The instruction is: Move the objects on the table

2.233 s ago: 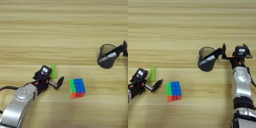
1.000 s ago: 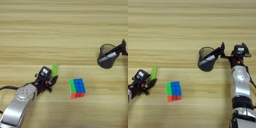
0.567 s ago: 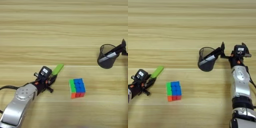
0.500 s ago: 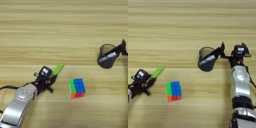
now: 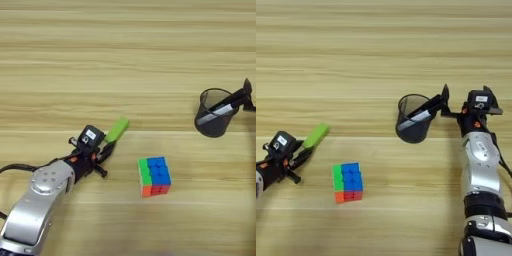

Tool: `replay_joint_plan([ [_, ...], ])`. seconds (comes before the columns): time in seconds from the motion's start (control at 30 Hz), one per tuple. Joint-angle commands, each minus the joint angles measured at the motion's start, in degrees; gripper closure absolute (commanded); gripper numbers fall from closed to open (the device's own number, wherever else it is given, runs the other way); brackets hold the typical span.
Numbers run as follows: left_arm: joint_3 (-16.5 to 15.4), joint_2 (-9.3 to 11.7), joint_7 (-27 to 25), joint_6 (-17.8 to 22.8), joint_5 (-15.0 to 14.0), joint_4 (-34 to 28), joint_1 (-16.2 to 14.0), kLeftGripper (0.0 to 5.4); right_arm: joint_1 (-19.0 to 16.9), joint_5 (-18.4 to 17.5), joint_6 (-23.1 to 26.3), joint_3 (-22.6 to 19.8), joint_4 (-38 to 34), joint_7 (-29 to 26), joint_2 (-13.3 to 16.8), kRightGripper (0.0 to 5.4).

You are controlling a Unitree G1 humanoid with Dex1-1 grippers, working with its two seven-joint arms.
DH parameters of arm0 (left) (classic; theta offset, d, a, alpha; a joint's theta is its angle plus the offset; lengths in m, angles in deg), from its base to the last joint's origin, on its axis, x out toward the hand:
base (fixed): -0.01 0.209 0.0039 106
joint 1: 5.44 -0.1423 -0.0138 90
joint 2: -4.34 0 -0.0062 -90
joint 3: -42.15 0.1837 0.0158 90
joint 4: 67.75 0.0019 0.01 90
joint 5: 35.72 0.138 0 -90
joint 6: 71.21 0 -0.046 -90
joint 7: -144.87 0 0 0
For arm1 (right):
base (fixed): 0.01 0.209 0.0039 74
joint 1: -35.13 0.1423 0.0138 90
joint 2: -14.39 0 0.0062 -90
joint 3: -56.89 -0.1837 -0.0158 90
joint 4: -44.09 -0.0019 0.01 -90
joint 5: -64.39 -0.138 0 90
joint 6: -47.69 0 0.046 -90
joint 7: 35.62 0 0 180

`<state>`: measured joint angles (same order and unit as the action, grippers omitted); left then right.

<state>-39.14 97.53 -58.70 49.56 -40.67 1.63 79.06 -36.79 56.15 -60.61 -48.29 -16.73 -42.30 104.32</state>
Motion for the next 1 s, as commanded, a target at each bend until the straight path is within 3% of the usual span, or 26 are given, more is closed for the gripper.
replay_joint_plan([
  [0.03,-1.8,1.3,-0.9,-1.4,-0.5,1.0,3.4,4.08,0.7,0.1,-0.6,0.1,0.5,-0.1,0.0,0.0],
  [0.2,-2.7,2.2,-2.1,-2.1,-0.3,1.9,6.2,4.08,0.4,0.0,-1.4,0.0,-0.5,0.0,0.0,0.0],
  [0.4,-2.5,3.5,-3.5,-2.5,-0.3,0.6,7.2,4.08,-0.5,-0.6,-3.2,-0.8,-4.1,0.0,0.2,0.0],
  [0.63,-3.2,4.6,-5.2,-1.6,-1.2,-2.1,7.9,4.08,-2.7,-2.1,-4.2,-1.7,-14.5,-0.9,0.8,0.0],
  [1.0,-4.2,5.6,-7.8,-0.4,-4.4,-5.7,9.5,4.08,-3.1,-7.6,0.8,0.4,-29.4,-9.1,3.8,0.0],
])
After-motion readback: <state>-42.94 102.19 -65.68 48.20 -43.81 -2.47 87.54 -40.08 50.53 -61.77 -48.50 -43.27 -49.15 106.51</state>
